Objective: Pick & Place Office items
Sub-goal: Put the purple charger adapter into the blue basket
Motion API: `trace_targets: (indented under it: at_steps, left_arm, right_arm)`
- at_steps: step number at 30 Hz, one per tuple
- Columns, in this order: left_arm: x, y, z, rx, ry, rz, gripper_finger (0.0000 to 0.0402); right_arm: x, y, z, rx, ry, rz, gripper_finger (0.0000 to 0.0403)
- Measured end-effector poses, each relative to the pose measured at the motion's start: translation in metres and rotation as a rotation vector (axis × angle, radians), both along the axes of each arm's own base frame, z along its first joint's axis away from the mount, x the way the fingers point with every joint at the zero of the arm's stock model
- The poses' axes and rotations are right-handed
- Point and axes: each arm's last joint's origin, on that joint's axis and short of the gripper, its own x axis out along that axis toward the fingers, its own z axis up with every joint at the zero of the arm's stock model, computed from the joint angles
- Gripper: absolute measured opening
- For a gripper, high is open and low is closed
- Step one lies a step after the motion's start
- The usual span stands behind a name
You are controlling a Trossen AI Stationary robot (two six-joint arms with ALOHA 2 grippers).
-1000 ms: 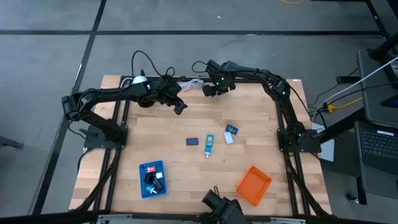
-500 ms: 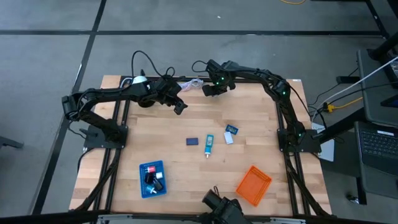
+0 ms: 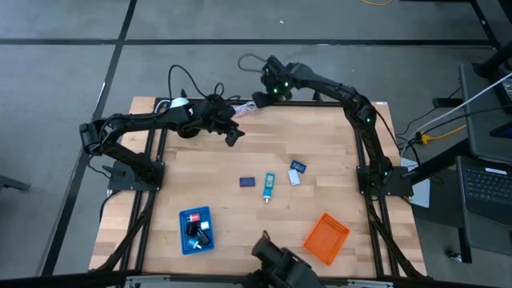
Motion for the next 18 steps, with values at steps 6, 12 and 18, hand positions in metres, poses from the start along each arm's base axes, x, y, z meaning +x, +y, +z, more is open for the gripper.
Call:
trace_targets:
  at_steps: [6, 12, 18]
  left_arm:
    - [0.0, 0.002, 0.001, 0.216, 0.057, -0.115, 0.0248]
    - [0.006, 0.004, 0.028, 0.326, 0.004, -0.186, 0.0248]
    - [0.005, 0.005, 0.073, 0.496, -0.086, -0.231, 0.0248]
  right_arm:
    - [0.004, 0.006, 0.049, 0.052, -0.188, 0.165, 0.0124]
    - [-0.011, 0.023, 0.067, 0.159, -0.181, 0.37, 0.0124]
    - [-0.018, 0.04, 0.077, 0.238, -0.197, 0.51, 0.0124]
